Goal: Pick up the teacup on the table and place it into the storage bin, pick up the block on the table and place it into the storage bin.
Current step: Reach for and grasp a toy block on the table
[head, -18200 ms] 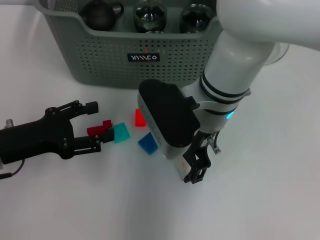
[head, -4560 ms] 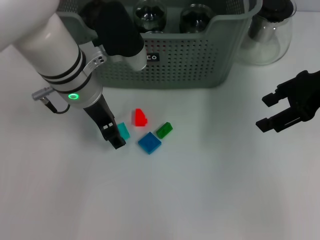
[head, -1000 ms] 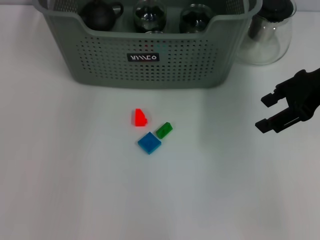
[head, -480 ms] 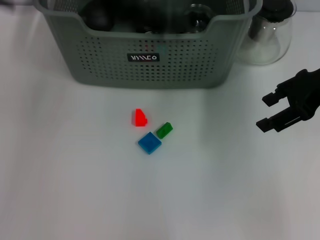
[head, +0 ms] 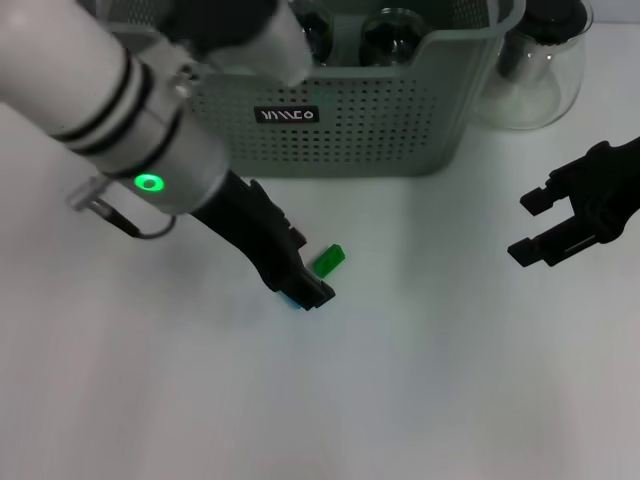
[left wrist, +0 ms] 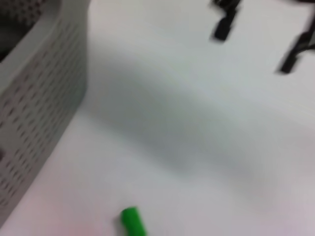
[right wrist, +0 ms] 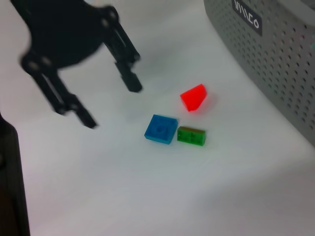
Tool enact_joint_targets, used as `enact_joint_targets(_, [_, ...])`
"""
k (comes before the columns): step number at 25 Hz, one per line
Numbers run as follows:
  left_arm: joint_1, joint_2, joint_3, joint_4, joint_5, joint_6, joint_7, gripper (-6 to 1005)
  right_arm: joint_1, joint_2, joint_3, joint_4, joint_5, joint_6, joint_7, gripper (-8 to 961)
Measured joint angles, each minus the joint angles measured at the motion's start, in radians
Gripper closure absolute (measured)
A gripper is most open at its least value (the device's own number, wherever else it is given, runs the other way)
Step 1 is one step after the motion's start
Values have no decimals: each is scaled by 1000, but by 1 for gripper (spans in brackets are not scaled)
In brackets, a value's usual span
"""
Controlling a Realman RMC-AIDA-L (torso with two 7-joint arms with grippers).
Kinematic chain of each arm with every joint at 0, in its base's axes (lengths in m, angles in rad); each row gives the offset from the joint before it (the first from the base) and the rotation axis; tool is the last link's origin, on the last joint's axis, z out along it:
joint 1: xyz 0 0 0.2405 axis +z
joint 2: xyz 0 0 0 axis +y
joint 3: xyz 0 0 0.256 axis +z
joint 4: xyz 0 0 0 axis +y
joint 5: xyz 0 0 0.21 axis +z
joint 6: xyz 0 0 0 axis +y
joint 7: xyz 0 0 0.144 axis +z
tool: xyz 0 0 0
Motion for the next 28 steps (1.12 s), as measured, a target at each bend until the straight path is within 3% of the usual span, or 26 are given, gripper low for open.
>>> enact_joint_targets(8, [-37,-4,181,-147,141,-190,-253,290,-1,1,2,2,-7,0,3,147])
enact_joint_targets(28, [-50,-7,316,-236,198,-316,-365,292,-4,3,1,2,-8,10,-4,146])
